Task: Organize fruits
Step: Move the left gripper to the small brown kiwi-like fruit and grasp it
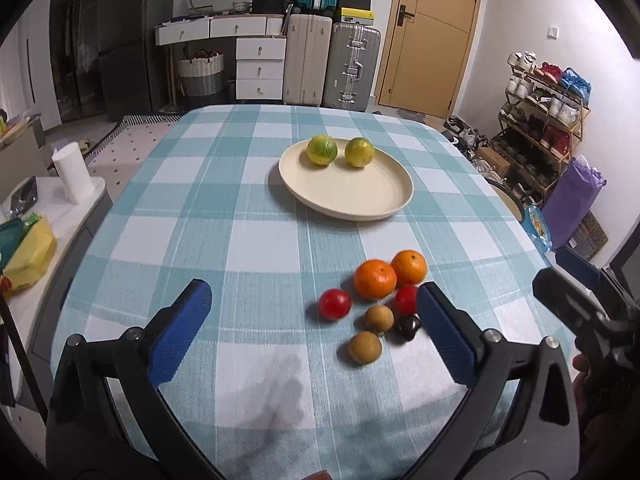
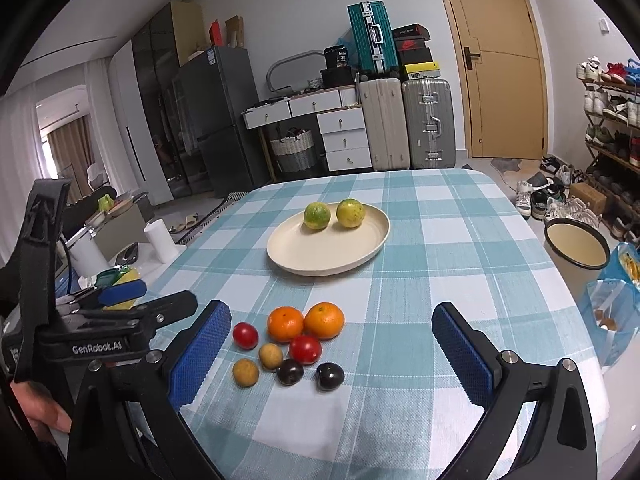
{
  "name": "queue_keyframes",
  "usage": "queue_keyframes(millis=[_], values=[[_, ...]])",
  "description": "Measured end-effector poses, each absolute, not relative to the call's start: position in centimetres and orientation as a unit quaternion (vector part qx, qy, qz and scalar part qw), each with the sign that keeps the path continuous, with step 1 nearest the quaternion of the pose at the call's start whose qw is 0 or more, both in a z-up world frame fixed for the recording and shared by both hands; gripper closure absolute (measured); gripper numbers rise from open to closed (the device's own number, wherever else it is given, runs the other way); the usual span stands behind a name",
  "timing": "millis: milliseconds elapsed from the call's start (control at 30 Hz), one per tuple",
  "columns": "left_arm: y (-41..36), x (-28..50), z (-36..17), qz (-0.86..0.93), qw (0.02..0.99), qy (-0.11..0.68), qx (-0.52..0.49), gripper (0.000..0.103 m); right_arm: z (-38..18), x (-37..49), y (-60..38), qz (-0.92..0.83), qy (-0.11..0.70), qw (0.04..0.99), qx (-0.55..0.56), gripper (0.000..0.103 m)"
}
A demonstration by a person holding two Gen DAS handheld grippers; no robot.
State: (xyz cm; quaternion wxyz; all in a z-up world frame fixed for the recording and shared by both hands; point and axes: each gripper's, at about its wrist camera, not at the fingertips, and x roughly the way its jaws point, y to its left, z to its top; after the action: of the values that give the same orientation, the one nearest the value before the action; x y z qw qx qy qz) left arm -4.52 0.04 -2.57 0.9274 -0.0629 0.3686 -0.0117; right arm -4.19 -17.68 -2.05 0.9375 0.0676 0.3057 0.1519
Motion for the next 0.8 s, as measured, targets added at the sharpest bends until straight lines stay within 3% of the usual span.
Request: queue_keyframes(millis=[800], values=[[-1.2,-4.5,-8.5,-0.069,0.899,0.428,-0.064,0.001,-4.7,-3.5,-17.2,0.17,0.326,0.927,0.073,0.0]])
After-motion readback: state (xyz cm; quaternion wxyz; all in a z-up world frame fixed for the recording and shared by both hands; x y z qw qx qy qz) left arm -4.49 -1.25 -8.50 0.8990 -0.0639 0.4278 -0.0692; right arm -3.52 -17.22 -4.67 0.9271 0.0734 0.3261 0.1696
